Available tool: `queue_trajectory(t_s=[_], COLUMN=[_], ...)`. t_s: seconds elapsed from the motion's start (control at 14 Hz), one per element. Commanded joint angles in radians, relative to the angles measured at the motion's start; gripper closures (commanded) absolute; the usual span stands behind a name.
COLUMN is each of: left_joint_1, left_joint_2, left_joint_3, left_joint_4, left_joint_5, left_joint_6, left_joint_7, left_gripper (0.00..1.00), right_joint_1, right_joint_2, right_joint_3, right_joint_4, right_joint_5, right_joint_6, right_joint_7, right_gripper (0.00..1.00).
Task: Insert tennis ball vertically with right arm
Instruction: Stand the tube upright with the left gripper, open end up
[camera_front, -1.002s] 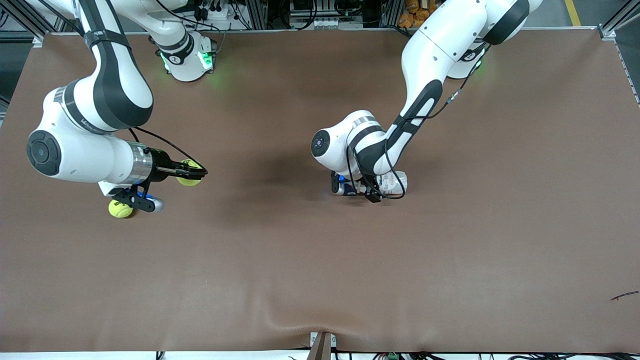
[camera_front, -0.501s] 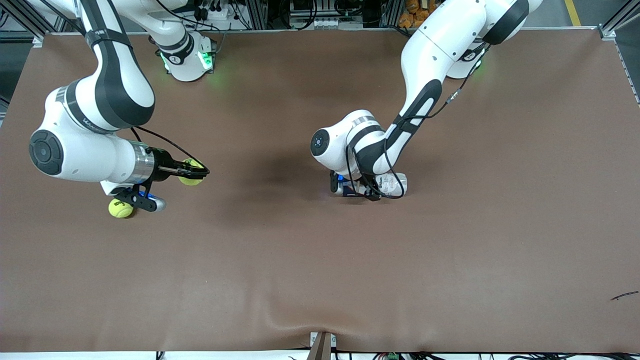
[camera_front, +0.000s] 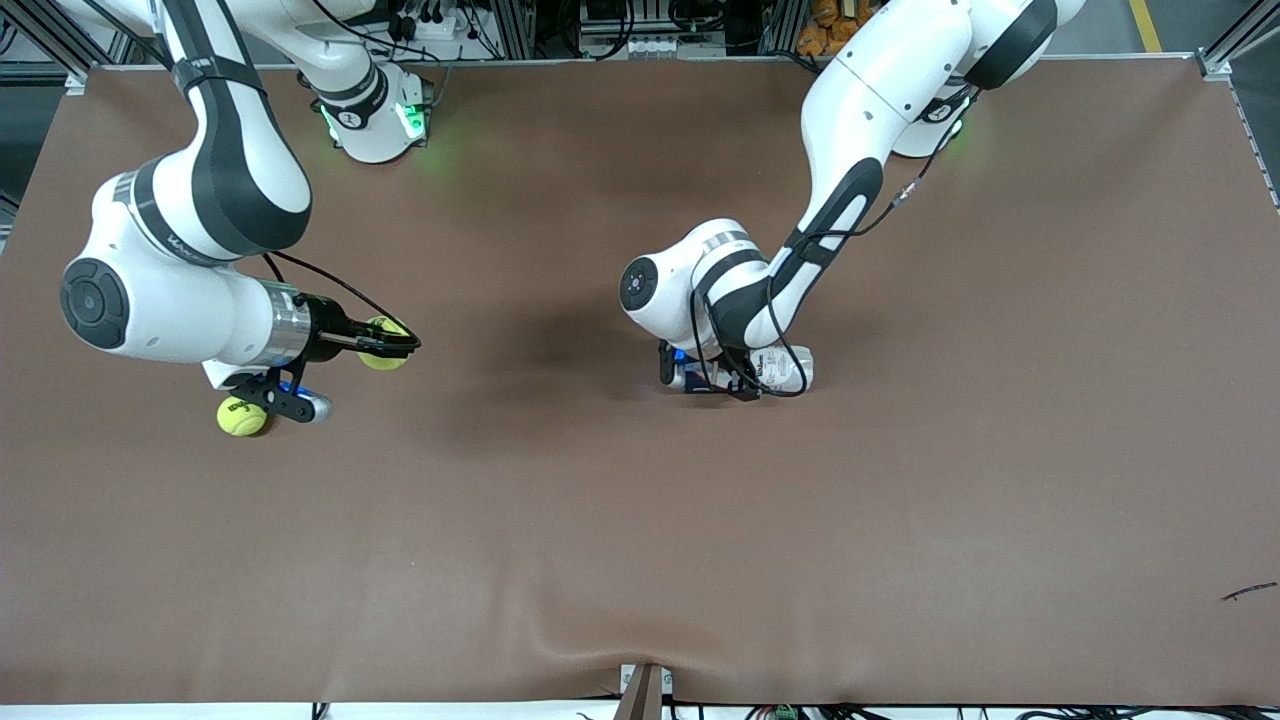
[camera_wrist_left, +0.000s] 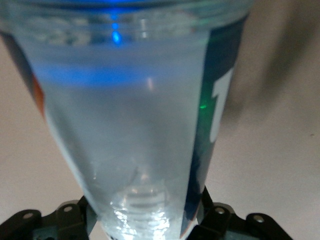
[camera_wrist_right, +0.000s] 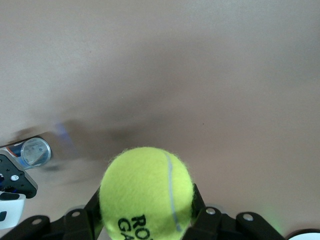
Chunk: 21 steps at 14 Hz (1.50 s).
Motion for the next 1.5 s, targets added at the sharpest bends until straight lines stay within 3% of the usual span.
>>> queue_trajectory(t_s=[0.0,0.64,0.93,1.43], left_joint_1=[-0.010,0.004,0.032,0.102], left_joint_2=[-0.003,-0.053,-0.082,-0.163], left_joint_3=[-0.004,-0.065,-0.068,-0.066], left_joint_4=[0.013,0.069,0.077,0.063], left_joint_5=[0.012,0.006,0.003,-0.187], left_joint_6=[-0.002,0.023,0.134,0.378], left_joint_7=[-0.026,-0.075,-0.101,-0.117], left_gripper=[0.25,0.25,0.28,0.26], right_joint_1=[0.009,0.009,0.009,0.009], right_joint_2=[-0.027,-0.027,-0.027,-0.027], right_joint_3=[-0.005,-0.005,-0.005,-0.005], right_joint_4=[-0.013,-0.013,-0.013,-0.013], right_joint_5=[0.016,0.016,0.016,0.016], right_joint_6=[-0.007,-0.007,-0.007,-0.007], right_joint_7=[0.018,0.018,0.018,0.018], right_gripper=[0.78,0.78,0.78,0.78])
